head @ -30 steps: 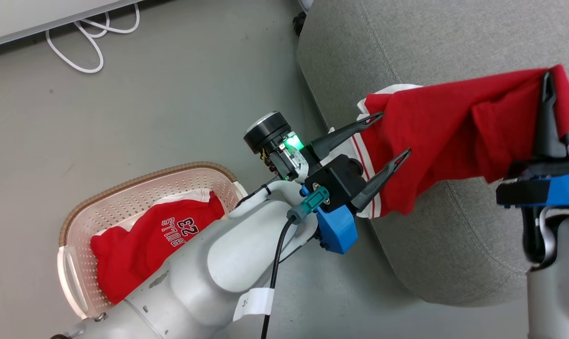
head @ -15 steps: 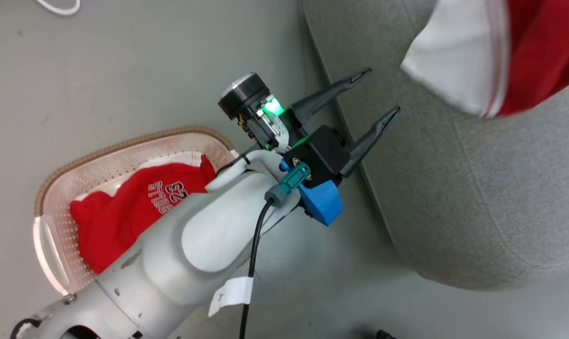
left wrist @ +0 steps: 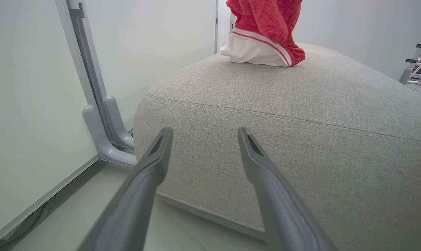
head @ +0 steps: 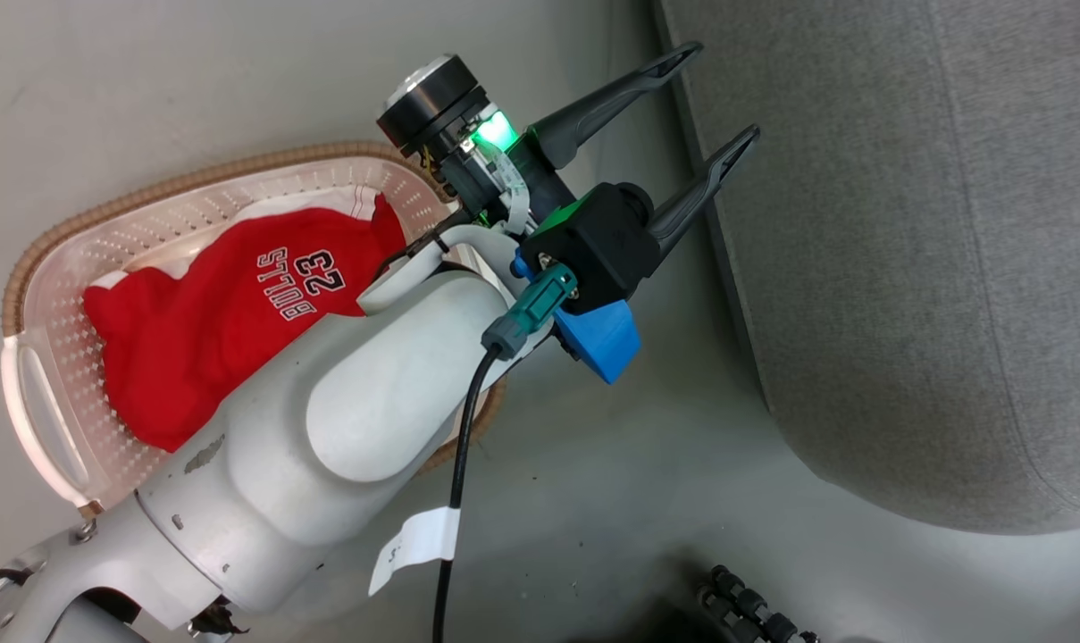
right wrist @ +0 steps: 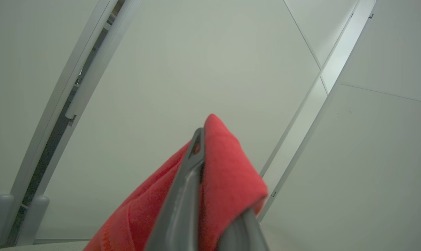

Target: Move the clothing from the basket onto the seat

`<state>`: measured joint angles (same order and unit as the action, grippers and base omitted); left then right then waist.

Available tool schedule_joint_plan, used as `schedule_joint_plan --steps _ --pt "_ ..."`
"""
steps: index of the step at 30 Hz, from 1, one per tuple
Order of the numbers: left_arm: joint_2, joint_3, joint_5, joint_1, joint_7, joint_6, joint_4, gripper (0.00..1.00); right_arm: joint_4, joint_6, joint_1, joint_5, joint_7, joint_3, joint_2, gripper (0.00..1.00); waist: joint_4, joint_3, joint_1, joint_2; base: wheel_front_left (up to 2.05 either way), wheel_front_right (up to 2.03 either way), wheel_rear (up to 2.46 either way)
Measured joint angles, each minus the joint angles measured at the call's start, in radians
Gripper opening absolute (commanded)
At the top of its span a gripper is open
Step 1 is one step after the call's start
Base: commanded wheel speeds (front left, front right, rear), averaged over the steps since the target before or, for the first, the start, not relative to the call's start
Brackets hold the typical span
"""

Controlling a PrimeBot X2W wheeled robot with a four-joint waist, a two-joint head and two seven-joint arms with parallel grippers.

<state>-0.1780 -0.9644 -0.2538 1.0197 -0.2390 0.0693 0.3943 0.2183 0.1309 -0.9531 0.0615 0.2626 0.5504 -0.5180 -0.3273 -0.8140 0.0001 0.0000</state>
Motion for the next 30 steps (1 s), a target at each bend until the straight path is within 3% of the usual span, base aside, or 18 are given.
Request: schedule_joint_plan --steps 9,14,21,22,23,24,30 --pt "-0.006 -0.012 0.011 0.029 0.014 -0.007 -0.038 1.0 0.217 0.0 0.027 -0.016 0.0 0.005 0.057 0.0 0.03 -0.074 -0.0001 0.0 0.0 0.0 0.0" --pt "-0.027 -0.012 0.011 0.029 0.014 -0.013 -0.045 1.0 0.295 0.0 0.065 -0.026 0.0 -0.008 0.131 0.0 0.041 -0.094 0.0 0.0 0.0 0.0 0.0" --pt "-0.038 -0.014 0.01 0.031 0.018 -0.017 -0.053 1.0 0.372 0.0 0.089 -0.024 0.0 -0.008 0.18 0.0 0.048 -0.094 -0.0001 0.0 0.0 0.0 0.0" --pt "-0.039 -0.014 0.01 0.031 0.018 -0.02 -0.053 1.0 0.368 0.0 0.09 -0.023 0.0 -0.004 0.186 0.22 0.046 -0.091 0.0 0.0 0.0 0.0 0.0" --pt "-0.041 -0.014 0.01 0.031 0.018 -0.021 -0.053 1.0 0.36 0.0 0.094 -0.023 0.0 0.001 0.193 0.53 0.044 -0.087 0.0 0.0 0.0 0.0 0.0" --pt "-0.042 -0.015 0.008 0.031 0.018 -0.024 -0.053 1.0 0.351 0.0 0.102 -0.025 0.0 0.001 0.198 1.0 0.042 -0.081 -0.0001 0.0 0.0 0.0 0.0" --pt "-0.035 -0.017 -0.01 0.015 0.006 -0.028 -0.044 1.0 0.272 0.0 0.199 -0.033 0.0 0.022 0.237 1.0 0.03 -0.027 -0.0001 0.0 0.0 0.0 0.0"
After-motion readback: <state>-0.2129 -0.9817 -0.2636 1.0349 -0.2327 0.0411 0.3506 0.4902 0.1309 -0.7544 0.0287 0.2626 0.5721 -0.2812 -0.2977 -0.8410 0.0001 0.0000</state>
